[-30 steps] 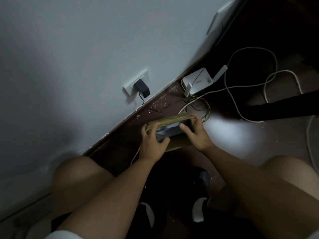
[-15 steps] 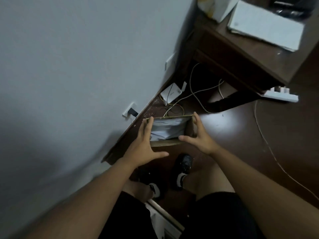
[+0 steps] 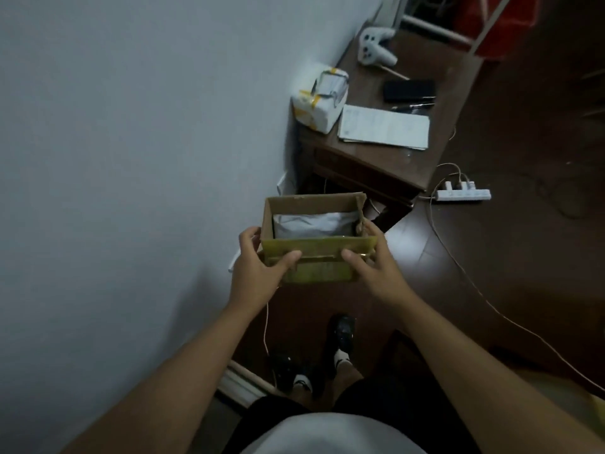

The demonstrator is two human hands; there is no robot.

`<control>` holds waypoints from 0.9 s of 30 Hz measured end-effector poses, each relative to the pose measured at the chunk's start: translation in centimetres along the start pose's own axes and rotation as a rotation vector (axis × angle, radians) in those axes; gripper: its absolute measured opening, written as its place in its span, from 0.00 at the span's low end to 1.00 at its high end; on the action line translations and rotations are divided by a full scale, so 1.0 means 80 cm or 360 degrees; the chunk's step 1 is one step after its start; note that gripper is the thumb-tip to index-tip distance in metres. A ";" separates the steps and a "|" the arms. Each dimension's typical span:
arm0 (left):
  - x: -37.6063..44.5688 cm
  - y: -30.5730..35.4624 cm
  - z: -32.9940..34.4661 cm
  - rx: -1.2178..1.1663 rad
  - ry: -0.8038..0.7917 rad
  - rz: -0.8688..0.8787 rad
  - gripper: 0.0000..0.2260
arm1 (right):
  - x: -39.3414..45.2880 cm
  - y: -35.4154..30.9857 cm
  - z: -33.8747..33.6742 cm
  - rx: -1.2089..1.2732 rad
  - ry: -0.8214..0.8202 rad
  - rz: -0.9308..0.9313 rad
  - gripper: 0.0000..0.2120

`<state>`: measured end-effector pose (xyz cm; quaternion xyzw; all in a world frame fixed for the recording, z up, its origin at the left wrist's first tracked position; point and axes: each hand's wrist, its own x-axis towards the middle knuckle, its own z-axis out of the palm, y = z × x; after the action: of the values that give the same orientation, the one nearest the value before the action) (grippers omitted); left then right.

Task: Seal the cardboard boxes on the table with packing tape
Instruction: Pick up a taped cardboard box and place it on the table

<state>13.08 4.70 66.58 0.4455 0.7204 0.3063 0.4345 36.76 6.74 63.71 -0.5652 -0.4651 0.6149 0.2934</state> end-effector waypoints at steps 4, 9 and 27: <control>0.001 0.056 0.026 0.0001 -0.0023 0.0161 0.26 | -0.010 -0.035 -0.031 0.0095 0.0376 -0.0082 0.25; -0.004 0.128 0.064 0.0045 -0.0115 0.0389 0.19 | -0.029 -0.057 -0.082 0.0126 0.0576 -0.0121 0.21; 0.015 0.251 0.172 0.0152 -0.0487 0.0763 0.17 | -0.104 -0.082 -0.218 -0.0001 0.0967 -0.0265 0.32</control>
<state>32.68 14.87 76.81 0.6640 0.5342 0.2951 0.4321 54.14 6.09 74.39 -0.6831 -0.4011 0.3915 0.4682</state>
